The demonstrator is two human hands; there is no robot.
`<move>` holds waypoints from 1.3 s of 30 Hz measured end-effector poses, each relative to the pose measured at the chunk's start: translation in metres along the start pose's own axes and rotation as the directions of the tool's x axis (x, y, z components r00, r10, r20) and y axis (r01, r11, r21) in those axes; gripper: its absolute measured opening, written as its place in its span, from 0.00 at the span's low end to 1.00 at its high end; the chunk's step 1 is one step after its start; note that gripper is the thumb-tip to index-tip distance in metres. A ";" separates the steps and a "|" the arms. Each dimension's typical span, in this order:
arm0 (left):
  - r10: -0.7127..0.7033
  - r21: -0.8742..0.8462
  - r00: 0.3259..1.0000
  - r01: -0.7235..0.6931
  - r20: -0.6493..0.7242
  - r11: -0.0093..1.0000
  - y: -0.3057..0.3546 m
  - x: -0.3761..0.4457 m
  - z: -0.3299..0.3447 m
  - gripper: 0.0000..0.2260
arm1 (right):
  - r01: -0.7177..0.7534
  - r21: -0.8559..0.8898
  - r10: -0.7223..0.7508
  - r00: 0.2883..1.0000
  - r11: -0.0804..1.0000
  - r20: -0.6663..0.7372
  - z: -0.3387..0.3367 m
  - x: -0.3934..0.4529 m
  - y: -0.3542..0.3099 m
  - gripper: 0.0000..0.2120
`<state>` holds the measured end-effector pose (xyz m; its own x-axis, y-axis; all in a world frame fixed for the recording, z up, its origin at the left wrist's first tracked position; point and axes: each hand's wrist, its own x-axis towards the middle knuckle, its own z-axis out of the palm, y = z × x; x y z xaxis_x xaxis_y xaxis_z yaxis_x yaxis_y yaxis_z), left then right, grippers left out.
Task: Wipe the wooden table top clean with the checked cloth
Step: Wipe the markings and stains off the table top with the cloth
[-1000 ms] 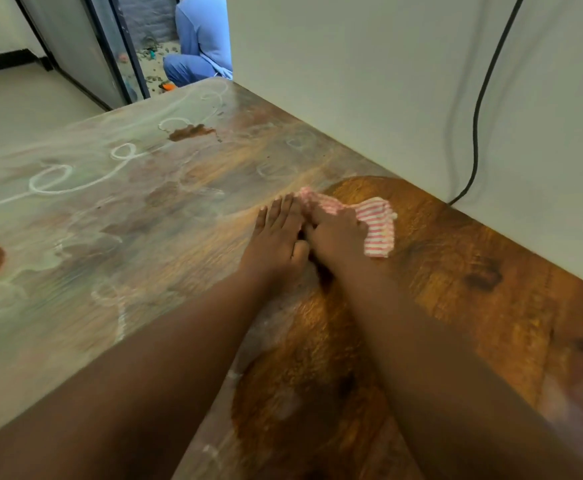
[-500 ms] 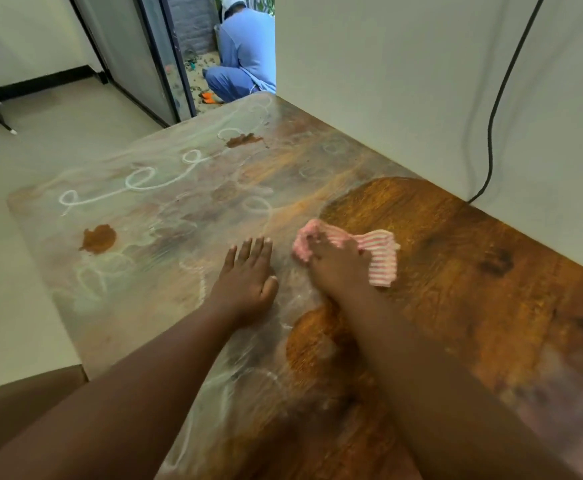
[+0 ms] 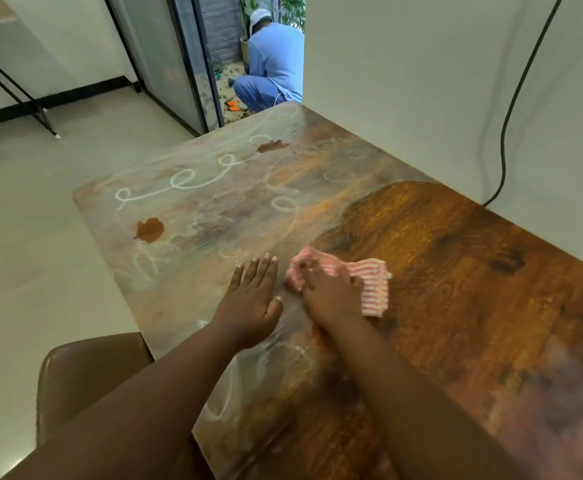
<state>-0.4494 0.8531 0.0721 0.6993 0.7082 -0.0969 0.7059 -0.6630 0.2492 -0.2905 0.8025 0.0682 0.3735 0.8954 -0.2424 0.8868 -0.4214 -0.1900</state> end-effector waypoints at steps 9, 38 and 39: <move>0.038 0.033 0.999 -0.038 0.013 0.999 -0.016 -0.035 -0.015 0.35 | 0.094 -0.078 -0.092 0.996 0.993 0.020 0.008 -0.091 0.038 0.23; 0.430 -0.016 0.868 -0.441 0.248 0.898 -0.111 -0.031 -0.035 0.38 | 0.076 -0.060 -0.080 0.994 0.995 -0.074 0.068 -0.218 -0.112 0.19; 0.431 -0.014 0.866 -0.443 0.255 0.897 -0.112 -0.031 -0.034 0.37 | 0.041 -0.049 -0.046 0.994 0.998 -0.103 0.066 -0.230 -0.098 0.18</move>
<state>-0.5537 0.9134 0.0803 0.9382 0.2653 -0.2224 0.3220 -0.9046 0.2793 -0.4815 0.6285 0.0796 0.3583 0.9239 -0.1339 0.9136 -0.3765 -0.1533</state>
